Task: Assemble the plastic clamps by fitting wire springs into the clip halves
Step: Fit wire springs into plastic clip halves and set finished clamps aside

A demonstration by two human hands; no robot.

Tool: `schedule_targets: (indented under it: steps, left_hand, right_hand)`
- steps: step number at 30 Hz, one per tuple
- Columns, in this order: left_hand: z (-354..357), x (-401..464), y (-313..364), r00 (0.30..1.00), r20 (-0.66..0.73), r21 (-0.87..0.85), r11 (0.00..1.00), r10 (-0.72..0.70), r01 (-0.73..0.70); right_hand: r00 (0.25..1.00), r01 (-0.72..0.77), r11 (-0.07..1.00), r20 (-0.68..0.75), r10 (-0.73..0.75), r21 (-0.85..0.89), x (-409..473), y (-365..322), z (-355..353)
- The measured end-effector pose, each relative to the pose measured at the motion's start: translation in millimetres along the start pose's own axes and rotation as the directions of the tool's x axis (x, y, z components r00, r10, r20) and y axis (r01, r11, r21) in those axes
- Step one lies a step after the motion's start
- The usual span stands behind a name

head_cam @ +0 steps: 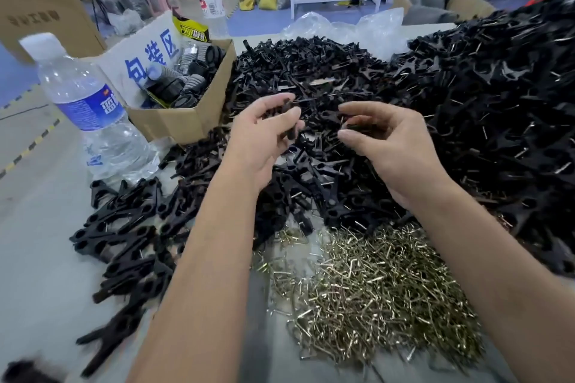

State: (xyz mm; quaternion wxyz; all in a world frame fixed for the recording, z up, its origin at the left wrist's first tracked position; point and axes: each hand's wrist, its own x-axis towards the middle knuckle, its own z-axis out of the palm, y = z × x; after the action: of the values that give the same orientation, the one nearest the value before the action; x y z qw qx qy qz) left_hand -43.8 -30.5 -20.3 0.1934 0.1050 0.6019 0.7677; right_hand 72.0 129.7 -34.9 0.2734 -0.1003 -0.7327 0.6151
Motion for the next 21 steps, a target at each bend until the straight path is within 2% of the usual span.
schedule_targets:
  steps: [5, 11, 16, 21]
  left_hand:
    - [5.4, -33.8, -21.9, 0.988, 0.151, -0.008, 1.0, 0.03, -0.029]
    - [1.7, -45.0, -33.9, 0.978, 0.203, 0.073, 0.995, 0.05, -0.066]
    - [2.9, -43.8, -38.5, 0.968, 0.247, 0.083, 0.994, 0.043, -0.066]
    - [7.5, -44.0, -41.5, 0.966, 0.256, 0.073, 0.995, 0.049, -0.07]
  right_hand:
    - [0.996, 0.067, 0.997, -0.055, -0.065, 0.042, -38.0, 8.9, -11.2]
    - [0.998, -0.024, 0.983, 0.054, 0.015, 0.181, -47.9, 13.3, -16.0]
    - [0.992, -0.014, 0.999, 0.122, 0.017, -0.029, -47.8, 22.3, -13.1]
    - [0.995, -0.008, 1.0, 0.097, 0.007, 0.015, -50.0, 23.3, -5.9]
